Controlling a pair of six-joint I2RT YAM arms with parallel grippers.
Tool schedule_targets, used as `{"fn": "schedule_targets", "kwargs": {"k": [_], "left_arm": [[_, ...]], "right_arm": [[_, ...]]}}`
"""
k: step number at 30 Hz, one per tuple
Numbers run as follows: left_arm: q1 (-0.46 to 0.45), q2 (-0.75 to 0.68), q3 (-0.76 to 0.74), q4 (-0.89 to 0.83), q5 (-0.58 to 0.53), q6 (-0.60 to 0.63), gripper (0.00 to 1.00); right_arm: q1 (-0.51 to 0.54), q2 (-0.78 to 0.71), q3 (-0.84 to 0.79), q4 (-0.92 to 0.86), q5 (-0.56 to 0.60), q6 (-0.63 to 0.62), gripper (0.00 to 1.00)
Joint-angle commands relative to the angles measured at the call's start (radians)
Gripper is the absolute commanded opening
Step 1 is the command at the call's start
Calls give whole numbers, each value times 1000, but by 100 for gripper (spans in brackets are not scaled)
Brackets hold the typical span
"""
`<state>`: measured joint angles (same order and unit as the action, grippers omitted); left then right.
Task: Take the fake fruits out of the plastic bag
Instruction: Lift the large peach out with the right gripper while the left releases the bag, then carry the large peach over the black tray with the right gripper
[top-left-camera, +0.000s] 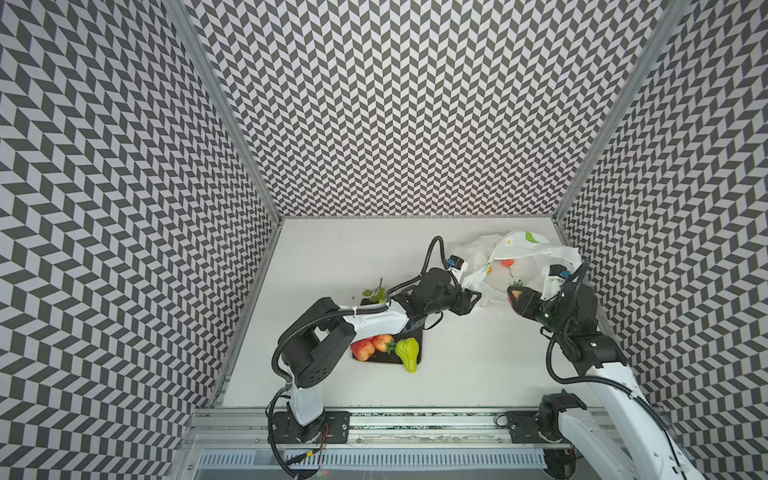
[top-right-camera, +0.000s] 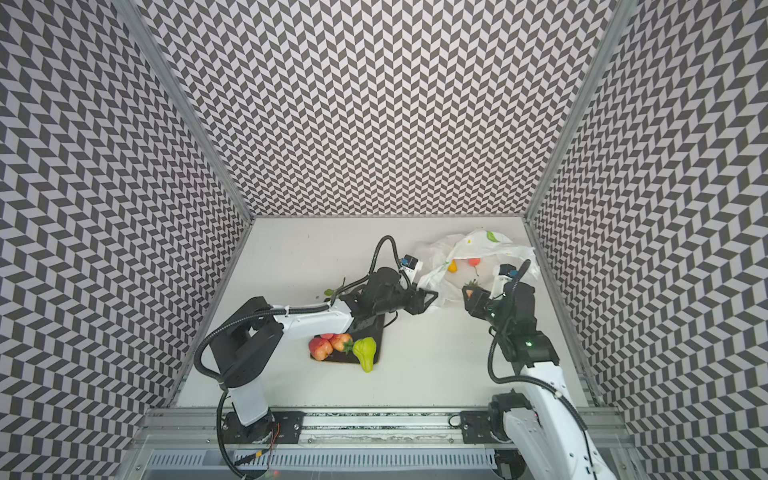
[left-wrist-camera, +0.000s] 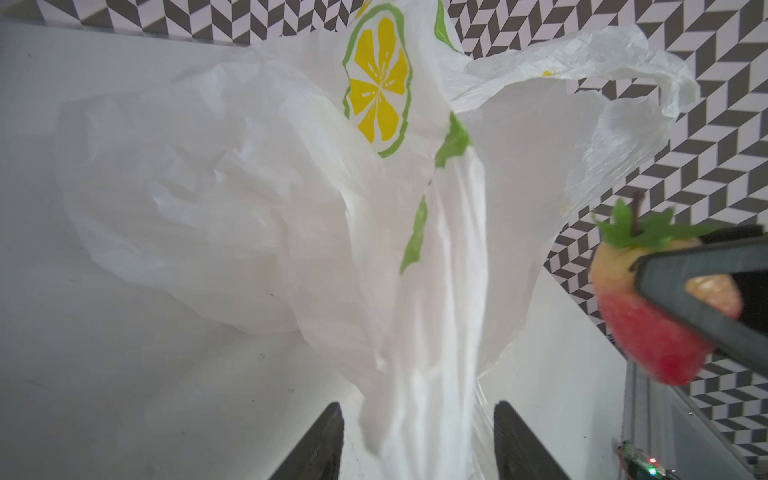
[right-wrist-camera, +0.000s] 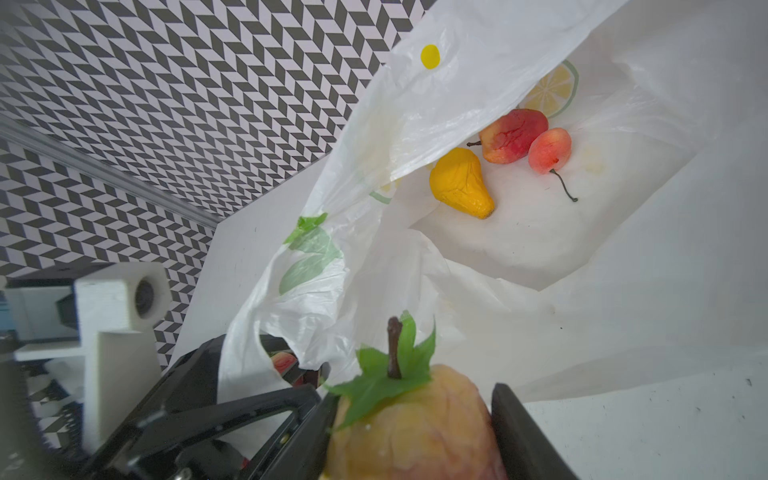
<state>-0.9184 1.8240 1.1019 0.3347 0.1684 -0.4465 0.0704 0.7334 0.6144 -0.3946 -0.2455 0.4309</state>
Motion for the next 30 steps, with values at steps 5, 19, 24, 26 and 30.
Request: {"fn": "schedule_targets", "kwargs": {"k": [5, 19, 24, 26, 30], "left_arm": [[-16, -164, -72, 16, -47, 49, 78], [34, -707, -341, -109, -361, 5, 80], [104, -924, -447, -155, -455, -68, 78], [116, -981, -469, -180, -495, -76, 77], [133, -1066, -506, -226, -548, -94, 76]], "right_arm": [[37, -44, 116, -90, -7, -36, 47], [403, 69, 228, -17, 153, 16, 47], [557, 179, 213, 131, 151, -33, 46], [590, 223, 183, 226, 125, -73, 46], [628, 345, 159, 395, 28, -169, 46]]}}
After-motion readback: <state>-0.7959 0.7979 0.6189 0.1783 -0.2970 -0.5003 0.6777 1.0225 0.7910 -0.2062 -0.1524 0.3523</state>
